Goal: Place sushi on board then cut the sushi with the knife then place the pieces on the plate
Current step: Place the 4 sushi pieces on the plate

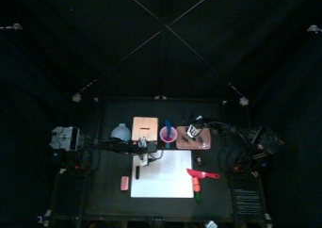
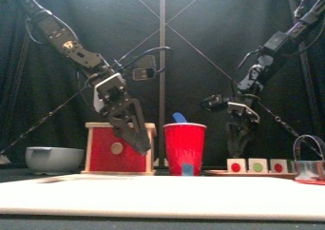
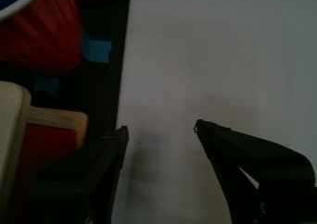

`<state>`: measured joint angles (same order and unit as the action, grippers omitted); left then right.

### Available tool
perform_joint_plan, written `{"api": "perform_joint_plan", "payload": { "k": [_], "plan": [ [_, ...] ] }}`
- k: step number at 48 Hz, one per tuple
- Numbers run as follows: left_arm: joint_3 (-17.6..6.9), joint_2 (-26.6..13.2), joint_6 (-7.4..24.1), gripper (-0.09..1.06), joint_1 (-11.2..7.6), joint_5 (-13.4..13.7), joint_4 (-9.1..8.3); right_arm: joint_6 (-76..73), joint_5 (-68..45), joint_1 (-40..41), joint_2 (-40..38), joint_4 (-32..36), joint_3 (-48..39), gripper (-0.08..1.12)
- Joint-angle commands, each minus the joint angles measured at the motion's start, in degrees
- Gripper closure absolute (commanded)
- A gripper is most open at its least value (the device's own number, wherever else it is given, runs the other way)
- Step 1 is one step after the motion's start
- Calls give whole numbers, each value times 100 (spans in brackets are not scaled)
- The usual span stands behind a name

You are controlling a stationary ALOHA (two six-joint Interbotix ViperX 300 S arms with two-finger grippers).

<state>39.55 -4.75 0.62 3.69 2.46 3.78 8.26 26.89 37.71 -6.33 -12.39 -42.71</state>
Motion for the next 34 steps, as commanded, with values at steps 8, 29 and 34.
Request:
{"api": "perform_joint_plan", "payload": {
  "k": [8,29,34],
  "plan": [
    [-158,123,-9,3,-70,0,9,9,-123,-686,-879,-35,9,28],
    [-167,114,-9,3,-229,9,18,44,-835,-1758,-1292,18,-167,28],
    [-185,123,-9,3,-229,44,18,53,-861,-1890,-1345,114,-167,28]
  ]
}}
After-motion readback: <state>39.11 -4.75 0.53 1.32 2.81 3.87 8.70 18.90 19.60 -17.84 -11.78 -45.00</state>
